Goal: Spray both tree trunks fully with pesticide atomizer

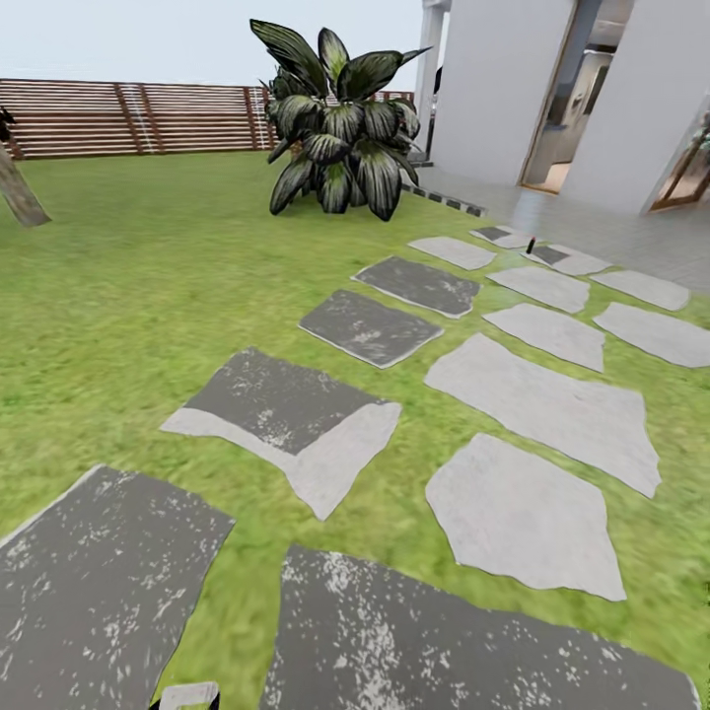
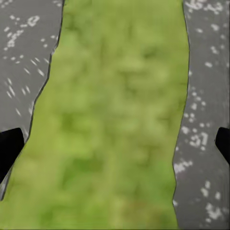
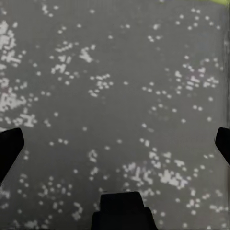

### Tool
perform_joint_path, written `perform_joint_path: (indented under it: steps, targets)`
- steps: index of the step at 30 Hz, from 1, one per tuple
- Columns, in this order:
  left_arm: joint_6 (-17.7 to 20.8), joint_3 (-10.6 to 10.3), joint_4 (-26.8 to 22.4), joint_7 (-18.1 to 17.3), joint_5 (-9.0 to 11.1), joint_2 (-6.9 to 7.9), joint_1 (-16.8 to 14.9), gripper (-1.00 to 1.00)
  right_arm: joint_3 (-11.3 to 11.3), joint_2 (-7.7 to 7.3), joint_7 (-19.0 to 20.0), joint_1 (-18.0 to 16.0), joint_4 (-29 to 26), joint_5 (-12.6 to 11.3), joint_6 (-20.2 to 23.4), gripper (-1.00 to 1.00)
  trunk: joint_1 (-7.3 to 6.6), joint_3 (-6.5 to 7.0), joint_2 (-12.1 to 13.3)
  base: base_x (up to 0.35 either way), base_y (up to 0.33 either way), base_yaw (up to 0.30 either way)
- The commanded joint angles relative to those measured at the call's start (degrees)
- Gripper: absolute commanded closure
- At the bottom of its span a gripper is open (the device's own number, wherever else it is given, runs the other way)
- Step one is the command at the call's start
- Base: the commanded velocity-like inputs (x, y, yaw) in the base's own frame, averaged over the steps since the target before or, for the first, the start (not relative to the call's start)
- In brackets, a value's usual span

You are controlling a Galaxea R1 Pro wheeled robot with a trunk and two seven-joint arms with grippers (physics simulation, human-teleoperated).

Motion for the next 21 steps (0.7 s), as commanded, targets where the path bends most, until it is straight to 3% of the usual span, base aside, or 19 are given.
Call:
perform_joint_path:
  steps: [1,21]
  targets:
    - [0.0,0.0,0.0,0.0,0.0,-0.01,0.0,-1.0,0.01,0.0,0.0,0.0,0.01,0.0,-0.01,-1.0,0.0,0.05,0.0,0.339,0.0,-0.272]
    - [0.0,0.0,0.0,0.0,0.0,-0.07,0.0,-1.0,0.08,0.0,0.1,0.0,0.19,0.07,-2.41,-1.0,0.0,1.39,0.0,0.339,0.0,-0.221]
